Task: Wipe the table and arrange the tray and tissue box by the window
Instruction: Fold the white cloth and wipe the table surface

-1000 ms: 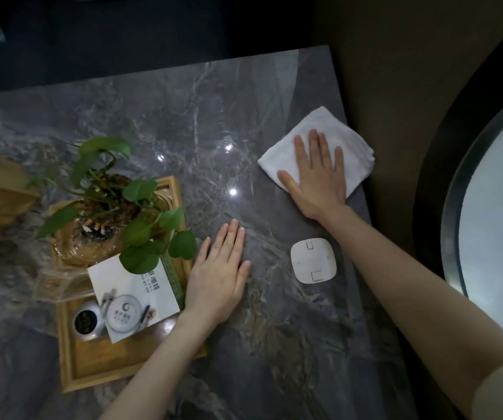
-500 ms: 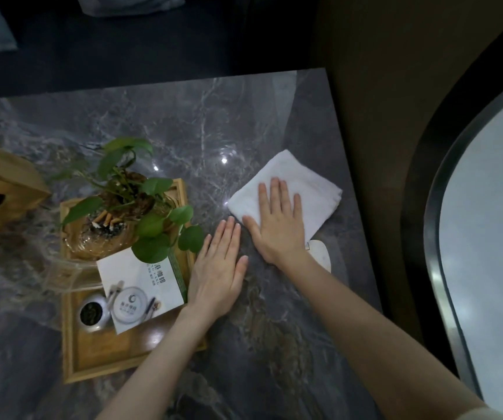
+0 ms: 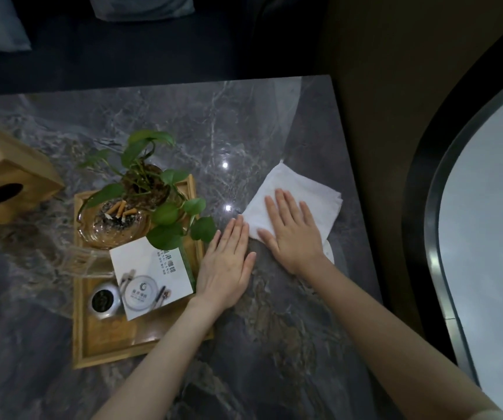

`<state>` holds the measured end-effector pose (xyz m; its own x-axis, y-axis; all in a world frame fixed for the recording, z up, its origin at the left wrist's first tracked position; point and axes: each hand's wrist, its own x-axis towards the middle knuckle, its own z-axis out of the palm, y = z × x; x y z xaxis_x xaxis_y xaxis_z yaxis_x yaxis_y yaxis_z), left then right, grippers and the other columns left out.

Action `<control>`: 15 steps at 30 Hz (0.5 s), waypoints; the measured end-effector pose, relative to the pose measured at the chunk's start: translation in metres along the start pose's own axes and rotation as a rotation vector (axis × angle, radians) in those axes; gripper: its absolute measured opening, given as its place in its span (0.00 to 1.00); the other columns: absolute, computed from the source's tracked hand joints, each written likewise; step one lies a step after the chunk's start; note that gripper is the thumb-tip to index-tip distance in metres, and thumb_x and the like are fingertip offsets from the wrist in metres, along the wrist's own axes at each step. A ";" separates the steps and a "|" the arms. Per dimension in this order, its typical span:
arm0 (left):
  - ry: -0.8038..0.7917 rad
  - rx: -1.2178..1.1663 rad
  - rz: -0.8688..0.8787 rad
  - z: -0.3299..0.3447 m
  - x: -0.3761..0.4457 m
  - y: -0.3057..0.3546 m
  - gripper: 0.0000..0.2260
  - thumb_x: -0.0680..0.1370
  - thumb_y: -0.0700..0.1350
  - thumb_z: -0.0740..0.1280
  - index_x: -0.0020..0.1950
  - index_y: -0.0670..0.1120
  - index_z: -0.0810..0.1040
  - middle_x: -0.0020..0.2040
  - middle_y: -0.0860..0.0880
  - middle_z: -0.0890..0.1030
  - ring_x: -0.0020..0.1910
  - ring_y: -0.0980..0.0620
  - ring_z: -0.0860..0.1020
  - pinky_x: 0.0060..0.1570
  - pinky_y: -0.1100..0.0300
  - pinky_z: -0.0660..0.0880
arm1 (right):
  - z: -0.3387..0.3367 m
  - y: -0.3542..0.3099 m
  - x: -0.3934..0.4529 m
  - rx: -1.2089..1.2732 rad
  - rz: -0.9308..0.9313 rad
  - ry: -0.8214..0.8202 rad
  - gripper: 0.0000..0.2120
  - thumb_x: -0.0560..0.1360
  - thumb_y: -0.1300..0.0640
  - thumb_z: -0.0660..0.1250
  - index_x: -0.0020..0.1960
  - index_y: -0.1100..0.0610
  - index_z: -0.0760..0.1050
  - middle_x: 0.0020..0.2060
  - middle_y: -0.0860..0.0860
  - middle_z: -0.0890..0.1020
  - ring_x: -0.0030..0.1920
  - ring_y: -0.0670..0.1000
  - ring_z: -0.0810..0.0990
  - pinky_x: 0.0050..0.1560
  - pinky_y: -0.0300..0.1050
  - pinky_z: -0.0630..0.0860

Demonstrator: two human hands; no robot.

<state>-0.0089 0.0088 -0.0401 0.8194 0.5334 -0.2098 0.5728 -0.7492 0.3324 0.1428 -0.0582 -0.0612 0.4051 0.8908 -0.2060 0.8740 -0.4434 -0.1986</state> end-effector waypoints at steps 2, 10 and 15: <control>-0.005 0.005 -0.007 0.001 0.000 -0.001 0.28 0.76 0.55 0.38 0.73 0.44 0.44 0.75 0.48 0.45 0.73 0.55 0.42 0.71 0.57 0.40 | -0.003 0.008 0.004 -0.015 0.021 0.000 0.34 0.73 0.38 0.34 0.74 0.53 0.38 0.76 0.54 0.45 0.75 0.51 0.41 0.73 0.51 0.38; -0.038 0.031 -0.030 0.000 0.001 0.000 0.30 0.75 0.56 0.36 0.74 0.43 0.47 0.77 0.47 0.48 0.72 0.56 0.41 0.71 0.58 0.40 | -0.016 0.046 0.028 0.027 0.131 -0.017 0.31 0.78 0.40 0.42 0.74 0.54 0.37 0.76 0.55 0.42 0.75 0.52 0.39 0.73 0.51 0.36; -0.064 0.034 -0.036 0.001 0.003 0.000 0.30 0.75 0.57 0.35 0.74 0.43 0.46 0.77 0.48 0.48 0.71 0.57 0.39 0.70 0.58 0.40 | -0.019 0.046 0.036 0.081 0.235 0.000 0.29 0.79 0.44 0.44 0.74 0.54 0.38 0.76 0.54 0.42 0.75 0.52 0.39 0.73 0.52 0.38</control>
<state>-0.0068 0.0100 -0.0419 0.7974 0.5344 -0.2801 0.6012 -0.7437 0.2923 0.2027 -0.0443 -0.0599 0.5950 0.7619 -0.2559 0.7310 -0.6453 -0.2217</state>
